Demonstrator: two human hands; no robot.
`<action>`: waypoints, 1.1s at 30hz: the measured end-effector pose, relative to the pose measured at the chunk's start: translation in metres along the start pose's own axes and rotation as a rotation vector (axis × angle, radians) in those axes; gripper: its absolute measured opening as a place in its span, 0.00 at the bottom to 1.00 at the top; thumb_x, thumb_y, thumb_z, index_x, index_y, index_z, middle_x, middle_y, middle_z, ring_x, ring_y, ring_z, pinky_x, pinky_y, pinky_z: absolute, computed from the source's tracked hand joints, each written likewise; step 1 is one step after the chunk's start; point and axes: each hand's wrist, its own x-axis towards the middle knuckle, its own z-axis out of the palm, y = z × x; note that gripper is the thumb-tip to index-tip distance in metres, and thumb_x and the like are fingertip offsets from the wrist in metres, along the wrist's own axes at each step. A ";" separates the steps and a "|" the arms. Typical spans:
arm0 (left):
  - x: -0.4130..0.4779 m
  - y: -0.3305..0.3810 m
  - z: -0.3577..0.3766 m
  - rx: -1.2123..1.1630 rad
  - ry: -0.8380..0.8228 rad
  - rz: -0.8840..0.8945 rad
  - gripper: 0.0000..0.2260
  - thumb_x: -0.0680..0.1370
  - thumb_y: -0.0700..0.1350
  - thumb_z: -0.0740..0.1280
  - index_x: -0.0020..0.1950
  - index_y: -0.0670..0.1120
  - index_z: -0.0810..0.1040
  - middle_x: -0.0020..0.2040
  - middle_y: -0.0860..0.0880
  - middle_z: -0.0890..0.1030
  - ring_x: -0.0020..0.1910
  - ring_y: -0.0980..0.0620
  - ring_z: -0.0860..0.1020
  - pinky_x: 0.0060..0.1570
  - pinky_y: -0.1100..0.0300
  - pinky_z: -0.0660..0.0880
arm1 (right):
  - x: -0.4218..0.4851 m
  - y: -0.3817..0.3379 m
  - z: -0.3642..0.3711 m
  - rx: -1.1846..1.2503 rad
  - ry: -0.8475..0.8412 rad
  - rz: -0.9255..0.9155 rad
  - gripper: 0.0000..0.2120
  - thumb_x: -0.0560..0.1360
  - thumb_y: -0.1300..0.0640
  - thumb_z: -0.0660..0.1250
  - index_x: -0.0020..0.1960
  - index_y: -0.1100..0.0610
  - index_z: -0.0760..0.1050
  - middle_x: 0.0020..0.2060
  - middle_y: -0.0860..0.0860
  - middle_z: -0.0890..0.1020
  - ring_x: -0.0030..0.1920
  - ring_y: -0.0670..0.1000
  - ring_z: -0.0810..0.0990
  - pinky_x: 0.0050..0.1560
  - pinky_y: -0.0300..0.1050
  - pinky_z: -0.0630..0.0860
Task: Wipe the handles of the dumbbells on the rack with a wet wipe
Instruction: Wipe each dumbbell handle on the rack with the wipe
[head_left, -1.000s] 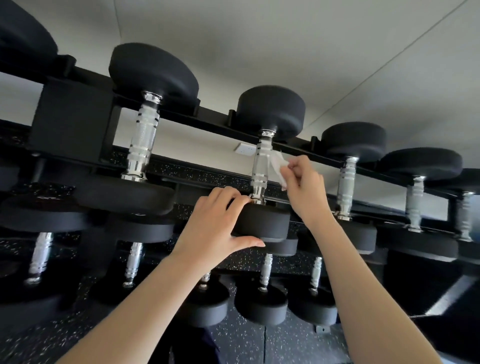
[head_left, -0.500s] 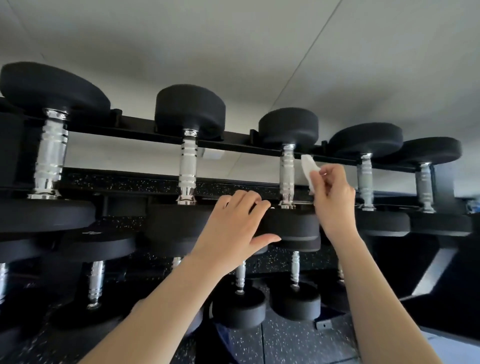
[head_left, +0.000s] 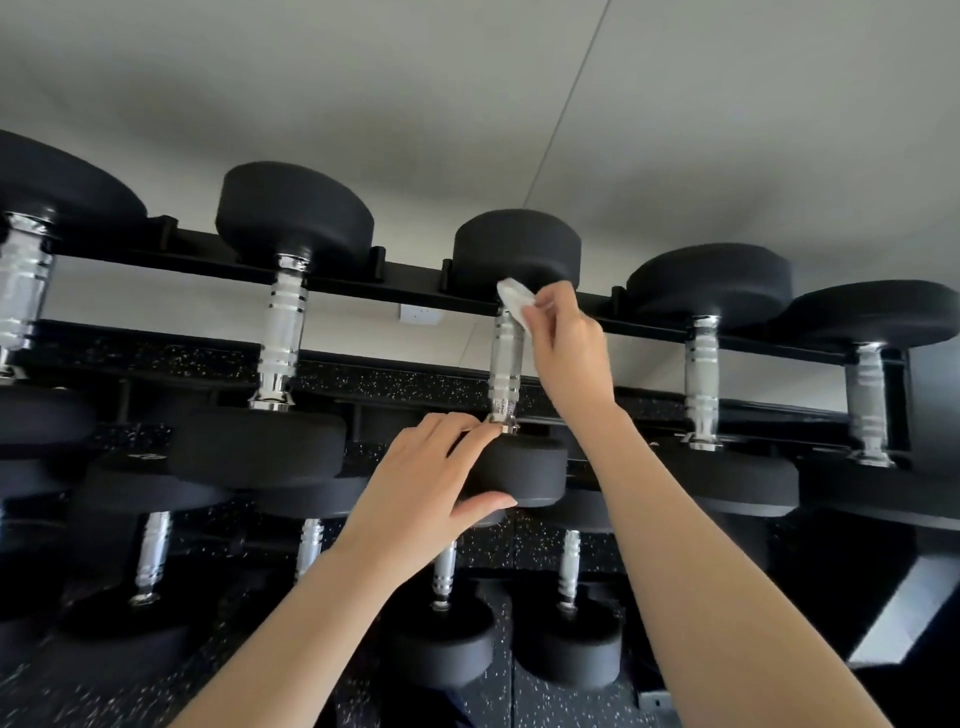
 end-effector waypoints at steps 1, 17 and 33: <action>-0.001 0.001 0.000 -0.007 -0.001 -0.011 0.26 0.74 0.63 0.58 0.64 0.48 0.72 0.57 0.51 0.75 0.56 0.51 0.74 0.50 0.56 0.74 | 0.004 0.000 0.004 -0.008 0.012 -0.011 0.07 0.80 0.55 0.58 0.54 0.58 0.68 0.37 0.51 0.78 0.34 0.52 0.77 0.35 0.54 0.77; -0.002 -0.003 0.007 -0.067 0.046 -0.026 0.25 0.73 0.63 0.60 0.64 0.49 0.71 0.57 0.53 0.74 0.56 0.51 0.73 0.50 0.56 0.73 | 0.006 -0.007 0.032 0.097 0.296 0.020 0.06 0.73 0.67 0.66 0.48 0.61 0.80 0.46 0.56 0.77 0.47 0.54 0.76 0.46 0.43 0.74; 0.000 -0.007 0.009 -0.075 0.045 -0.005 0.26 0.73 0.65 0.59 0.64 0.50 0.70 0.56 0.53 0.74 0.55 0.52 0.72 0.50 0.57 0.71 | -0.039 -0.008 -0.004 0.155 -0.210 0.084 0.04 0.67 0.65 0.74 0.40 0.59 0.81 0.38 0.48 0.78 0.35 0.40 0.74 0.42 0.29 0.72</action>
